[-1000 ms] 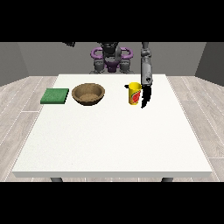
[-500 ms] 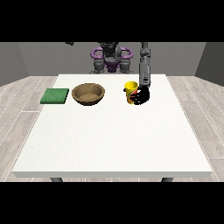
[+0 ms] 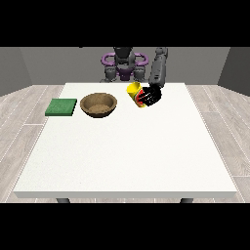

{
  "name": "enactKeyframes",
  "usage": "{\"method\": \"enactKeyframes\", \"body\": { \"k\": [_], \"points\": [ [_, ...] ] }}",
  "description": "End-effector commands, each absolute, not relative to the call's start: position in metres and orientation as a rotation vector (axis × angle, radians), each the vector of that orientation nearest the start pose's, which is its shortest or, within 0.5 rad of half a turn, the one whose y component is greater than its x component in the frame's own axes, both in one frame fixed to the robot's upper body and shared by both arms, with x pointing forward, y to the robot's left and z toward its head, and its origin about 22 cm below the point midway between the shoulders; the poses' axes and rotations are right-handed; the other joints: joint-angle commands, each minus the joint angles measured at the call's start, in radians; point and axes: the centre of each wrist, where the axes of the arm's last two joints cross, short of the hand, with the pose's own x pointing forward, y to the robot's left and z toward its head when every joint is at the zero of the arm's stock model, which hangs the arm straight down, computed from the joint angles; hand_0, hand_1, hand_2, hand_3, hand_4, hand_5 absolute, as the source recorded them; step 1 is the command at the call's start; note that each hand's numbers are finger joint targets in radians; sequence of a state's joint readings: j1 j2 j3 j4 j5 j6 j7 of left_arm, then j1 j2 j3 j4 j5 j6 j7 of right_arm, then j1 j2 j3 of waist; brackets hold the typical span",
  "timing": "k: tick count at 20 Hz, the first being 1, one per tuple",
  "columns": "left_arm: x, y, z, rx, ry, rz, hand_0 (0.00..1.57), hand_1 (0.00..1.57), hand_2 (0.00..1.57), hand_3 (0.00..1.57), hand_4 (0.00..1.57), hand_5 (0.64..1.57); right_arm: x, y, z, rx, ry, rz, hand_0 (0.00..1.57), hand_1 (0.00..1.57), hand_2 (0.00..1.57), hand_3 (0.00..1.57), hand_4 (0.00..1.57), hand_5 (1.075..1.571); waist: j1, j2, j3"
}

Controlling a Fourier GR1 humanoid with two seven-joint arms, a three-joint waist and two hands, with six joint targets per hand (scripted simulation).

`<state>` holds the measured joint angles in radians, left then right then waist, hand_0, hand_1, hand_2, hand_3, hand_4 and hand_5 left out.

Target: Pick the cup and pour the ball into the bowl, then pick the bowl and place it on the pad

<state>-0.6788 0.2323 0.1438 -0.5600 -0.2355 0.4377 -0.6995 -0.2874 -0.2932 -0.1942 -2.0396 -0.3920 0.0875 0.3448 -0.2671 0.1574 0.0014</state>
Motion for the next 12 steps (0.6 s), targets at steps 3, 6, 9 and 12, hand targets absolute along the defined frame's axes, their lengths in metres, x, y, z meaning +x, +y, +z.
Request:
{"method": "enactKeyframes", "body": {
  "k": [3, 6, 9, 12],
  "points": [
    [0.412, 0.243, 0.018, 1.005, -1.875, -0.527, 1.41, 1.41, 1.57, 1.57, 1.03, 1.552, 0.258, -0.271, 0.192, 0.180, -1.954, 0.154, 0.00, 0.00, 0.00, 0.00, 0.26, 1.562, -0.020, -0.028, 0.0011],
    [0.427, 0.242, 0.042, 1.136, -1.842, -0.533, 1.41, 1.41, 1.57, 1.57, 0.94, 1.564, 0.260, -0.272, 0.185, 0.244, -2.006, 0.204, 0.00, 0.00, 0.00, 0.00, 0.29, 1.561, -0.071, 0.042, 0.0012],
    [0.421, 0.224, 0.021, 1.164, -1.794, -0.617, 1.39, 1.39, 1.57, 1.57, 0.92, 1.561, 0.265, -0.282, 0.194, 0.198, -1.993, 0.165, 0.00, 0.00, 0.00, 0.00, 0.32, 1.563, -0.034, 0.009, -0.0006],
    [0.425, 0.198, 0.027, 1.113, -1.776, -0.640, 1.39, 1.39, 1.57, 1.57, 0.92, 1.561, 0.264, -0.280, 0.178, 0.199, -1.967, 0.161, 0.00, 0.00, 0.00, 0.00, 0.32, 1.562, -0.014, -0.012, -0.0010]
  ]
}}
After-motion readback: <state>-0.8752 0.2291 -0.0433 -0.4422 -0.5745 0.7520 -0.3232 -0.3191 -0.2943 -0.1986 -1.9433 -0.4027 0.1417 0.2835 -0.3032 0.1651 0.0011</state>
